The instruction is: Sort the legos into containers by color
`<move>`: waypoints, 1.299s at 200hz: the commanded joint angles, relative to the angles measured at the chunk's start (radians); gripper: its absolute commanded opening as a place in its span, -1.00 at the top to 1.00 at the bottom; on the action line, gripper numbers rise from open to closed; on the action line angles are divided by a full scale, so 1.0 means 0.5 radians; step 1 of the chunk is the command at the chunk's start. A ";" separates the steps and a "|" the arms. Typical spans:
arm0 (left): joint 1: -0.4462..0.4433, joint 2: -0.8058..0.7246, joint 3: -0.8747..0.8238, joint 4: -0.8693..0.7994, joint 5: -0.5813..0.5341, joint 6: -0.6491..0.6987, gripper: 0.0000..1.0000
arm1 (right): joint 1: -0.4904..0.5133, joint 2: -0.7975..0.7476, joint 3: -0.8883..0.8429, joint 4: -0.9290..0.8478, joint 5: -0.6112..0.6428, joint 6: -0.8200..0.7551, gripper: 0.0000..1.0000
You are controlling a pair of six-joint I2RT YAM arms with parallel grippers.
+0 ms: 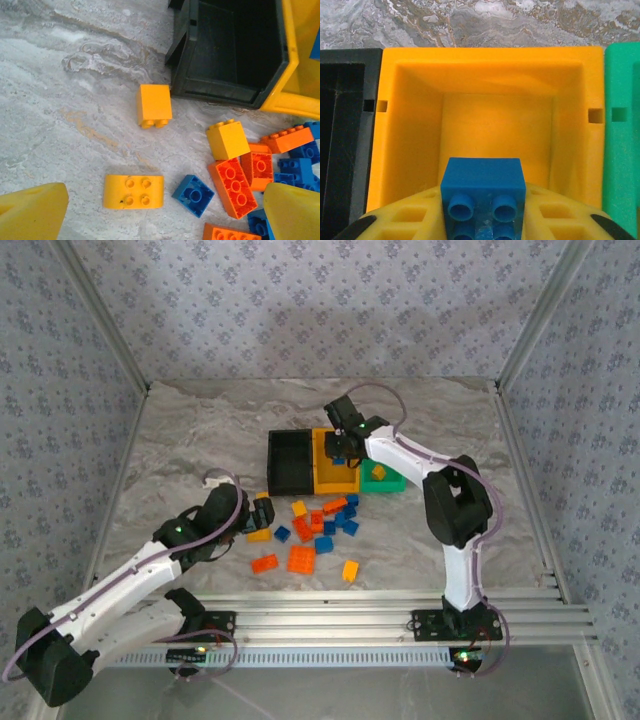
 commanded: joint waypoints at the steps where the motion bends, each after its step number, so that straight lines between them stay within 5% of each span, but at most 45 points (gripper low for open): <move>1: 0.031 -0.017 0.012 -0.052 0.012 -0.011 -1.00 | -0.001 -0.007 0.119 -0.026 0.033 0.018 0.05; 37: 0.055 -0.017 0.000 -0.035 0.104 0.067 -1.00 | 0.011 -0.116 0.038 0.003 0.045 0.031 -0.35; 95: -0.031 0.182 0.008 -0.179 0.430 0.171 -0.99 | 0.027 -0.463 -0.377 0.121 -0.026 0.137 -0.36; 168: -0.442 0.514 -0.070 -0.192 0.357 0.128 -0.89 | 0.021 -0.648 -0.704 0.164 -0.019 0.192 -0.36; 260: -0.521 0.809 -0.150 -0.071 0.227 0.140 -0.66 | -0.029 -0.736 -0.746 0.145 -0.004 0.198 -0.36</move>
